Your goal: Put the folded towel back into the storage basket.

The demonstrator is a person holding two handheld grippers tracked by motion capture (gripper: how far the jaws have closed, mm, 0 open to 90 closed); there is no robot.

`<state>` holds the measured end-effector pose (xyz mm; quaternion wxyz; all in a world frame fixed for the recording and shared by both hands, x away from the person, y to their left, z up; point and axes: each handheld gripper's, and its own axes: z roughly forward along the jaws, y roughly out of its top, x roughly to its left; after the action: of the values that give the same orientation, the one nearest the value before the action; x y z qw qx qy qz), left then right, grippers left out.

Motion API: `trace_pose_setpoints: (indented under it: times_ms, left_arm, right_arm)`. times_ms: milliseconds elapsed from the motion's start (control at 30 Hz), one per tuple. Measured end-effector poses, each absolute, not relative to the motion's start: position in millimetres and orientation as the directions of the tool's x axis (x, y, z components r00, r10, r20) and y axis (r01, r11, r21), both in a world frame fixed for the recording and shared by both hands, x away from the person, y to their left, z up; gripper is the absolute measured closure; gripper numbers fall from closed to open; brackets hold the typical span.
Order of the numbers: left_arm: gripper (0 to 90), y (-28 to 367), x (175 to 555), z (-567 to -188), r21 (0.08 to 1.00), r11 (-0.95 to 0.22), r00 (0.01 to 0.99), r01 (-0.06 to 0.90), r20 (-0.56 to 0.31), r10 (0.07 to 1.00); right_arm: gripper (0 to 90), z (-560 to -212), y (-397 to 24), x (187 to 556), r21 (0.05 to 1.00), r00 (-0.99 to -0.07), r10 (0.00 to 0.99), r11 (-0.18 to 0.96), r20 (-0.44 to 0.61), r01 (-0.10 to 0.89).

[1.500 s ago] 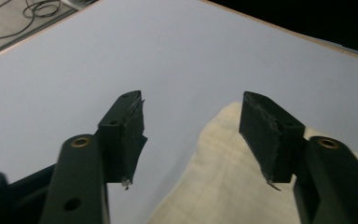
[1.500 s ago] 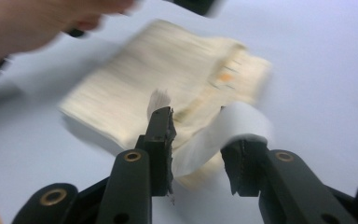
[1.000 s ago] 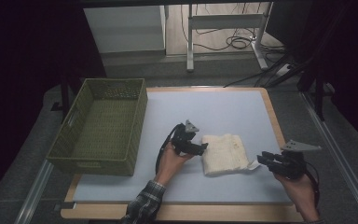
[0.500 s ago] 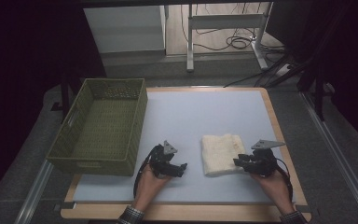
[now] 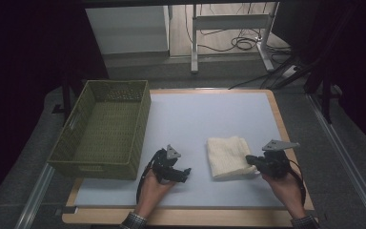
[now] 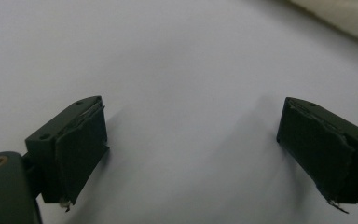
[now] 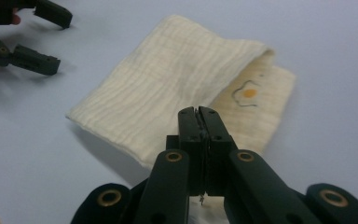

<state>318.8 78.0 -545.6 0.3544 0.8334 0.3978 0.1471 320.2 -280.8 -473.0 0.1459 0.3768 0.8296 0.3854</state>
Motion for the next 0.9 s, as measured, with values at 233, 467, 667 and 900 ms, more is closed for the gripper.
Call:
trace_pose_setpoints:
  times_ms: [233,467,667,900]
  left_arm:
    - [8.6,78,319,-546,0.707,-0.433,0.639,0.559,-0.035,0.768]
    - [8.7,78,319,-546,0.707,-0.433,0.639,0.559,-0.035,0.768]
    - [8.7,78,319,-546,0.707,-0.433,0.640,0.559,-0.035,0.768]
    - [8.7,78,318,-546,0.708,-0.433,0.639,0.558,-0.034,0.768]
  right_arm:
    - [88.8,-505,-294,328,0.690,-0.635,0.768,0.415,0.084,0.593]
    - [80.3,-504,-293,330,0.698,-0.635,0.770,0.418,0.067,0.581]
    - [75.5,-498,-283,344,0.704,-0.631,0.774,0.423,0.046,0.571]
    - [69.1,-500,-269,365,0.710,-0.627,0.777,0.415,0.048,0.569]
